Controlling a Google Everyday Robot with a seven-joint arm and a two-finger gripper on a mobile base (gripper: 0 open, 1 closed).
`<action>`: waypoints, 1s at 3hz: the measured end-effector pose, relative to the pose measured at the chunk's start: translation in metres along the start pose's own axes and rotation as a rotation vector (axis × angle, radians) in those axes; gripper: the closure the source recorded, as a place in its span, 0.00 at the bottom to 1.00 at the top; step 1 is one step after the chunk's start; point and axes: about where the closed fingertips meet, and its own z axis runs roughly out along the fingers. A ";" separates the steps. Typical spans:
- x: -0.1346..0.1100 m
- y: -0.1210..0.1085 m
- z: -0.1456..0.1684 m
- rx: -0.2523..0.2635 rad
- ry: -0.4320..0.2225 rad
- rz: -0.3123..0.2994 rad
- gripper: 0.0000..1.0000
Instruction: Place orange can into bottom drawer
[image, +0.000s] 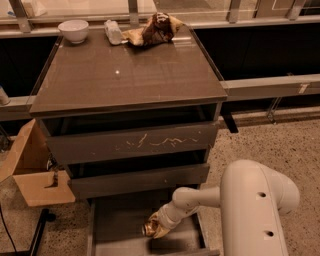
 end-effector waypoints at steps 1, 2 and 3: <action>0.007 0.000 0.008 -0.017 0.012 0.001 1.00; 0.017 -0.003 0.017 -0.028 0.029 0.016 1.00; 0.028 -0.007 0.023 -0.032 0.040 0.035 1.00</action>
Offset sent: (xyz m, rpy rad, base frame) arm 0.0178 -0.0102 -0.0373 -0.0644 0.0288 -0.0165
